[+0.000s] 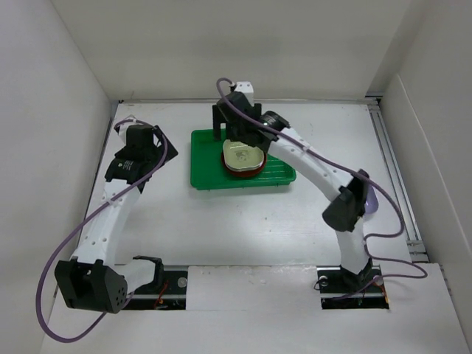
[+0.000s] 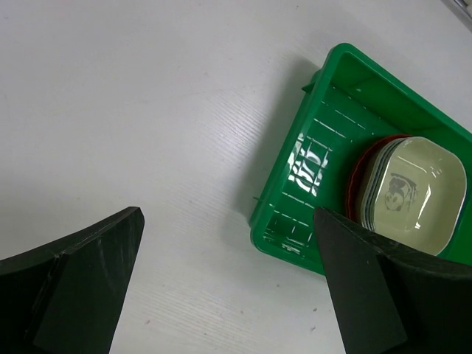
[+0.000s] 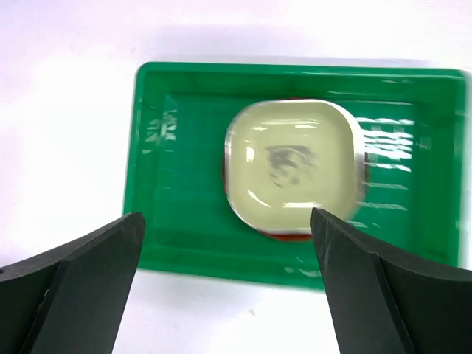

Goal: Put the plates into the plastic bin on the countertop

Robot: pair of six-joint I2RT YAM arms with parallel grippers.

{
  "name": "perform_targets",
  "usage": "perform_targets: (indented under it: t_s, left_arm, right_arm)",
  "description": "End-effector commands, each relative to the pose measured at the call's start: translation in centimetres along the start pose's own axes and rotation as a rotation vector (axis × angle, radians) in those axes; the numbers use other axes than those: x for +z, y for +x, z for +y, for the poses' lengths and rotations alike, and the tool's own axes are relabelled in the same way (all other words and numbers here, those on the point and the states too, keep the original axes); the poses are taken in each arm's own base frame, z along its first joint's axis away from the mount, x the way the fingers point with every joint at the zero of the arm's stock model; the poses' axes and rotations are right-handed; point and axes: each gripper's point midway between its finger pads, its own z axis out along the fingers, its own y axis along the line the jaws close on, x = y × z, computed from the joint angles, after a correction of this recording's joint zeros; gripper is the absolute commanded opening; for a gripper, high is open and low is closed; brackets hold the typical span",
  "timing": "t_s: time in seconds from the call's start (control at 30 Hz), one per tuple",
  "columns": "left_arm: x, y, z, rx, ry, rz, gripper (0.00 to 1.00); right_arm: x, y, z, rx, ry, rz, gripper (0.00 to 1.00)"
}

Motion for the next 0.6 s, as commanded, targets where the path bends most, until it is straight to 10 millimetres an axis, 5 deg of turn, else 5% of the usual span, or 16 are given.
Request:
perform_targets:
  t_s: [0.0, 0.03, 0.07, 0.13, 0.17, 0.2, 0.27, 0.33, 0.4, 0.57]
  left_arm:
    - [-1.3, -1.2, 0.1, 0.031, 0.022, -0.060, 1.00]
    - [-1.4, -1.1, 0.0, 0.044, 0.035, -0.051, 1.00]
    - [-1.7, -1.3, -0.3, 0.052, 0.054, -0.063, 1.00]
    - [-1.8, -0.8, -0.3, 0.079, 0.070, -0.049, 1.00]
    - [-1.7, -1.1, -0.5, 0.076, 0.077, -0.058, 1.00]
    - [-1.6, -0.5, -0.5, 0.076, 0.092, -0.048, 1.00]
    - [-1.3, 0.3, -0.6, 0.091, 0.108, -0.026, 1.00]
    - [-1.4, 0.9, -1.0, 0.089, 0.149, -0.015, 1.00]
    - [-1.6, 0.7, -1.0, 0.097, 0.154, -0.023, 1.00]
    - [-2.3, 0.6, -1.3, 0.091, 0.187, -0.037, 1.00]
  right_arm:
    - [-5.0, -4.7, -4.7, 0.113, 0.055, -0.129, 1.00]
    - [-3.5, -2.0, -7.5, 0.111, 0.112, -0.071, 1.00]
    - [-6.0, -2.9, -9.2, 0.159, 0.098, -0.105, 1.00]
    - [-6.9, -1.1, -11.6, 0.233, 0.098, -0.087, 1.00]
    - [-5.7, 2.4, -14.3, 0.252, 0.140, -0.034, 1.00]
    - [-8.0, 2.0, -15.5, 0.326, 0.108, -0.072, 1.00]
    - [-7.4, 6.2, -19.2, 0.388, 0.159, -0.028, 1.00]
    - [-8.7, 7.0, -21.8, 0.472, 0.183, -0.055, 1.00]
    - [-8.4, 10.1, -25.5, 0.550, 0.275, -0.010, 1.00]
    - [-7.2, 14.9, -29.8, 0.647, 0.312, 0.054, 1.00]
